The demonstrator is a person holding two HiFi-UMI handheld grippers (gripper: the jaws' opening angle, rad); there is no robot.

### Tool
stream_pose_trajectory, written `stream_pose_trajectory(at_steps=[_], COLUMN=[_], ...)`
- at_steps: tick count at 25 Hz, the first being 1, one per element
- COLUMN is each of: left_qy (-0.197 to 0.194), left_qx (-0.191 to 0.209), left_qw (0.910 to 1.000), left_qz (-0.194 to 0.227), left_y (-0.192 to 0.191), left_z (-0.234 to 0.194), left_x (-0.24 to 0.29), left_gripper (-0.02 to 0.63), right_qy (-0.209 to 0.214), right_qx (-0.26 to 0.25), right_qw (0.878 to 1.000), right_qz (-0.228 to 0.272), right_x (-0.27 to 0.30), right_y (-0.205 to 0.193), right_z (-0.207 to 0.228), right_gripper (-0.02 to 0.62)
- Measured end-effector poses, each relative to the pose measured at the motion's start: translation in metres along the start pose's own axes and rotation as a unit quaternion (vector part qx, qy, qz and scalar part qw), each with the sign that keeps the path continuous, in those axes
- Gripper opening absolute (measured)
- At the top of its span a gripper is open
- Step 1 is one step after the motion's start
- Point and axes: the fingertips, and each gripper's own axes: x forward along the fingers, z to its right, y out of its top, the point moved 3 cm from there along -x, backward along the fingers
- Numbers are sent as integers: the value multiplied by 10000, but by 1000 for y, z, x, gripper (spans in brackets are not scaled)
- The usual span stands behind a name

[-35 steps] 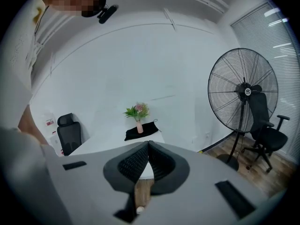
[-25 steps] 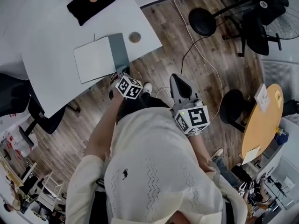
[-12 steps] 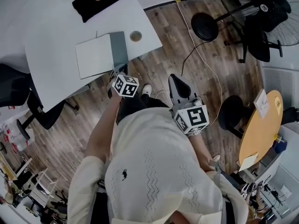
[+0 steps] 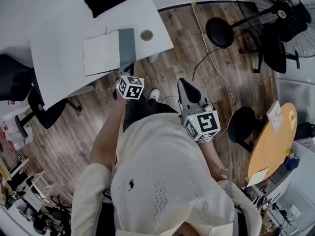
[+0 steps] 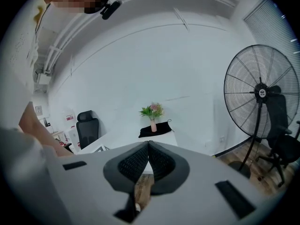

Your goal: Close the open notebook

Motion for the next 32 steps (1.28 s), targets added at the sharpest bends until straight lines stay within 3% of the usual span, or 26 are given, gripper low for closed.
stream_pose_trajectory(at_steps=[6, 32], left_qy=[18, -549], left_qx=[-306, -519], left_qw=[9994, 9960], left_qz=[152, 473], left_y=[0, -3], left_z=[-4, -20], left_x=[-9, -32], left_gripper=[17, 17], right_qy=[89, 101], right_qx=[-26, -9], right_qw=[10000, 9999], right_qz=[-13, -69], right_x=[-2, 44], right_y=[-3, 3], right_z=[-4, -64], right_gripper=[2, 2])
